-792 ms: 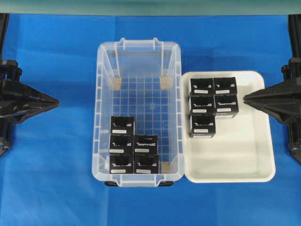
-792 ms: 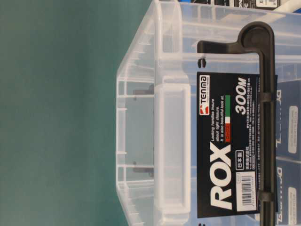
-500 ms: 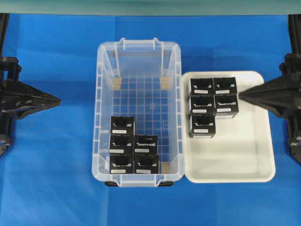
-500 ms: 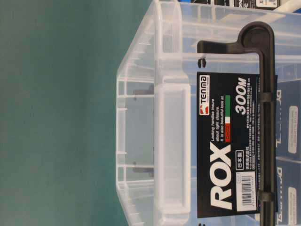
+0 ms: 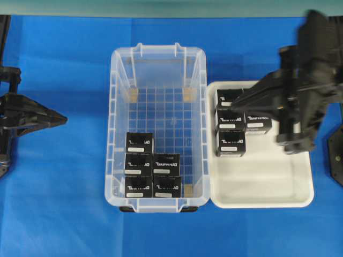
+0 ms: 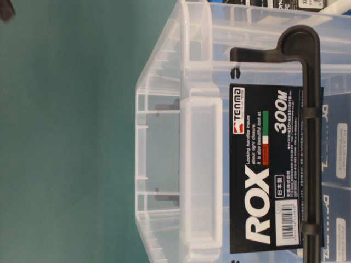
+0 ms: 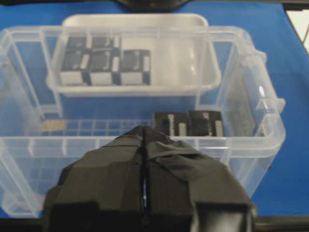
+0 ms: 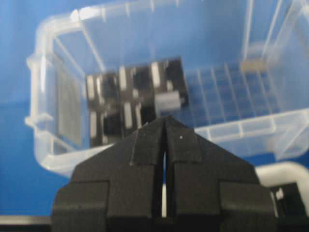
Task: Pick the box from inside the plastic case
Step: 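Move the right gripper left over the clear case toward the black boxes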
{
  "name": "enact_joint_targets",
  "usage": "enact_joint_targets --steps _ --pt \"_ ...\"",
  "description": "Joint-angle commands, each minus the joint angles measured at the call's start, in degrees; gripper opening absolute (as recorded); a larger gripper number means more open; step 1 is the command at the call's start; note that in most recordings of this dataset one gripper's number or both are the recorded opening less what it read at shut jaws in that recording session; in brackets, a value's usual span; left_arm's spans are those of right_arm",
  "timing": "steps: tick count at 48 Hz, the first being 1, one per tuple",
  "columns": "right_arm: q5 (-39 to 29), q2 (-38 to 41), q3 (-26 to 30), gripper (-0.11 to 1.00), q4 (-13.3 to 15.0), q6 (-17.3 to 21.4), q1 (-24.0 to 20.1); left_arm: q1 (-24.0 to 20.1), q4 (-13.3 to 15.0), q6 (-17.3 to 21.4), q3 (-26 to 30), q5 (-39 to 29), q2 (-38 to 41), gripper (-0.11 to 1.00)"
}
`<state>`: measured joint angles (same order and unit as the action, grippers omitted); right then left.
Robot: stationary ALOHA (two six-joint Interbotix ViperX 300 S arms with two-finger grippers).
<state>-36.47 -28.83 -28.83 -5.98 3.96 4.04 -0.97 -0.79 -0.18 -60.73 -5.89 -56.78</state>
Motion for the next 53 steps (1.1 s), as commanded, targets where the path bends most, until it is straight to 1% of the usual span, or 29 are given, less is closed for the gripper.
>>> enact_joint_targets --steps 1,8,12,13,17,21,25,31,36,42,53 --pt "-6.6 6.4 6.6 0.0 -0.7 0.0 0.0 -0.2 -0.2 0.1 1.8 -0.3 0.2 -0.06" --pt "-18.5 16.4 16.8 0.0 -1.1 -0.2 0.0 -0.6 -0.2 0.0 1.8 -2.3 0.2 -0.06" --pt "-23.9 21.9 22.3 0.0 -1.2 -0.3 0.2 -0.6 -0.2 0.0 1.8 -3.4 0.1 -0.06" --pt "-25.8 23.9 24.5 0.0 -1.2 -0.6 0.2 -0.6 -0.2 0.0 1.8 -3.7 0.1 -0.06" --pt "-29.7 29.0 29.4 0.0 -1.1 -1.1 0.5 -0.7 -0.2 0.0 1.8 -4.3 -0.1 -0.06" --pt "-32.4 33.1 33.0 0.0 -1.1 -2.5 0.6 -0.8 -0.2 0.0 1.8 -4.4 -0.2 -0.06" --pt "-33.9 36.8 35.6 0.0 -1.1 -4.7 0.8 -0.8 -0.2 0.0 1.8 -4.4 -0.2 -0.06" --pt "-34.2 41.7 38.7 0.0 -1.1 -8.8 1.0 -0.8 -0.2 -0.1 1.8 -4.4 -0.4 -0.06" --pt "-34.4 44.4 40.5 0.01 -1.1 -11.1 1.2 -0.8 -0.2 -0.1 1.8 -4.4 -0.4 -0.06" --pt "-33.9 46.8 41.5 0.02 -1.1 -13.0 1.9 -0.8 -0.2 -0.1 1.8 -4.4 -0.4 -0.06" --pt "-30.7 49.0 41.3 0.06 -1.2 -16.5 2.3 -1.0 -0.2 -0.2 1.8 -4.4 -0.4 -0.06"
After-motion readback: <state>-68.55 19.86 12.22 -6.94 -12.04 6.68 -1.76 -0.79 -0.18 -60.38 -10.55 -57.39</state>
